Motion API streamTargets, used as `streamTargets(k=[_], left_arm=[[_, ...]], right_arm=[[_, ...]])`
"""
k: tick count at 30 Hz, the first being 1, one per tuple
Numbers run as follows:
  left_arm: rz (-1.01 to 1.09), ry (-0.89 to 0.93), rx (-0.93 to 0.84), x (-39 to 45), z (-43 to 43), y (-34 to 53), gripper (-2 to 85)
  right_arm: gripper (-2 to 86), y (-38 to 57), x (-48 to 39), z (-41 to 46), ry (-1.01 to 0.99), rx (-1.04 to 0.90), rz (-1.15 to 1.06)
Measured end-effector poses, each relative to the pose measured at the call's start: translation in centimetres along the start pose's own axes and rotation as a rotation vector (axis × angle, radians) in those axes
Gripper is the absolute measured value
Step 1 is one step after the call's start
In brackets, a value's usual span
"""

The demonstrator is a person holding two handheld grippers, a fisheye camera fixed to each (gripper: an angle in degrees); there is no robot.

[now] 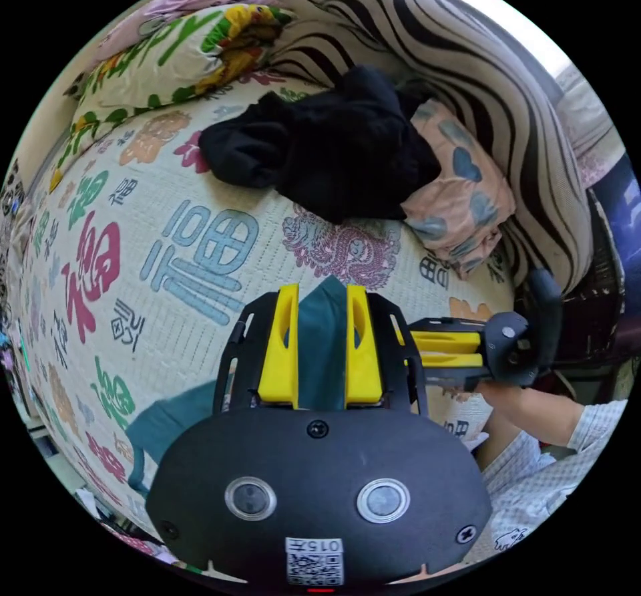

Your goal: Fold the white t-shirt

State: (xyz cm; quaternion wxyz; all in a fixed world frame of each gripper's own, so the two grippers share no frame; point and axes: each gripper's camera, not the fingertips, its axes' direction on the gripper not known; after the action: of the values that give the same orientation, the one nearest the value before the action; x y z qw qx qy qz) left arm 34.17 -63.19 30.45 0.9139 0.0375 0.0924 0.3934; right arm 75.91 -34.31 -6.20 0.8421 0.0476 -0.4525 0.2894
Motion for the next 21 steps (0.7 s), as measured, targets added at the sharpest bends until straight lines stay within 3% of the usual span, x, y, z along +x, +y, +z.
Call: streamTargets(k=[3, 9, 15, 21], left_arm=[[0.026, -0.002, -0.048, -0.2, 3.1, -0.7, 9.6], [0.035, -0.017, 0.047, -2.0, 2.0, 1.1, 1.5], [-0.049, 0.032, 0.327, -6.6, -6.3, 7.6, 0.1], [-0.159, 0.131, 0.616, -11.8, -13.6, 22.0, -0.1]], right_arm=[[5.5, 0.6, -1.3, 0.1, 0.057, 0.023, -0.082], [-0.5, 1.2, -2.8, 0.4, 0.069, 0.047, -0.146], [-1.0, 2.0, -5.4, -2.0, 0.072, 0.136, -0.175], [-1.0, 4.3, -11.7, -4.0, 0.045, 0.23, -0.372]])
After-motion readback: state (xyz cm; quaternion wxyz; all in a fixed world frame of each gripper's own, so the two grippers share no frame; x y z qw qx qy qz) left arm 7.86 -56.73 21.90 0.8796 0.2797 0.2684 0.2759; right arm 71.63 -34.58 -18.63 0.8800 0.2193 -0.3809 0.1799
